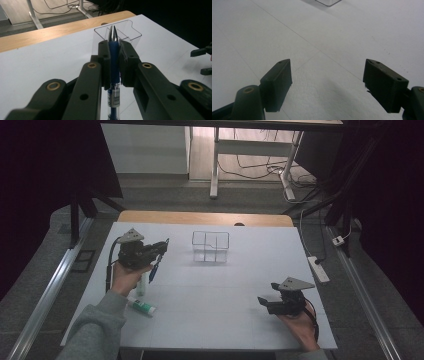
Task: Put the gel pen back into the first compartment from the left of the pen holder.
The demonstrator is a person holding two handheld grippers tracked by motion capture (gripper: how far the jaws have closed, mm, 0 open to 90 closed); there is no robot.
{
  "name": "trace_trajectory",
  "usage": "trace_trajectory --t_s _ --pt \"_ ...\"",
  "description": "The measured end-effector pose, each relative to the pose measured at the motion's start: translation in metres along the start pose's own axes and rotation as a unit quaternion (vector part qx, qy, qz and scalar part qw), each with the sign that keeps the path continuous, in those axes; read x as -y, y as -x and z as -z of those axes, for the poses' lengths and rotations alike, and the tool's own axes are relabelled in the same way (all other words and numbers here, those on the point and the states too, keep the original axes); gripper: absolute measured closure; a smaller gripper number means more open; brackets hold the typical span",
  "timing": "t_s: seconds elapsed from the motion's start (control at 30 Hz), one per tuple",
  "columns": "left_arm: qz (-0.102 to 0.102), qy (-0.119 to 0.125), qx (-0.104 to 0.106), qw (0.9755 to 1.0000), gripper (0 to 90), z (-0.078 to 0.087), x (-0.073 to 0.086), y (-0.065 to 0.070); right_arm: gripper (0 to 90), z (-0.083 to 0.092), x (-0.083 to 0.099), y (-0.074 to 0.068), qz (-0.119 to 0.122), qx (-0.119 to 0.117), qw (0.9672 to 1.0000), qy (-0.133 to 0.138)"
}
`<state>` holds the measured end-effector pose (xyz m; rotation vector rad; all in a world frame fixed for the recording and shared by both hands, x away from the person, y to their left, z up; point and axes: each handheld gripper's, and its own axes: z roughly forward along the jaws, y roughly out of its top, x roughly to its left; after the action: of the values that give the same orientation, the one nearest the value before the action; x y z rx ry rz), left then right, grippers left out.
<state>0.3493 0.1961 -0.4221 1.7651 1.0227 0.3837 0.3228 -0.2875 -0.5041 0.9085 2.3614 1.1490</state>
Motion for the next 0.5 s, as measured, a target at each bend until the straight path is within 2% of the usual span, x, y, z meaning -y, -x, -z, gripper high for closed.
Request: trace_trajectory --t_s 0.37,0.5 --pt "-0.003 0.035 0.008 0.9994 79.9 0.001 -0.017 0.001 22.8 0.001 0.001 0.0 -0.005 0.009 0.9999 0.002" --pt "-0.014 0.035 0.011 0.9992 79.9 -0.003 -0.024 0.005 23.0 0.001 -0.001 -0.001 -0.001 0.011 0.9999 0.001"
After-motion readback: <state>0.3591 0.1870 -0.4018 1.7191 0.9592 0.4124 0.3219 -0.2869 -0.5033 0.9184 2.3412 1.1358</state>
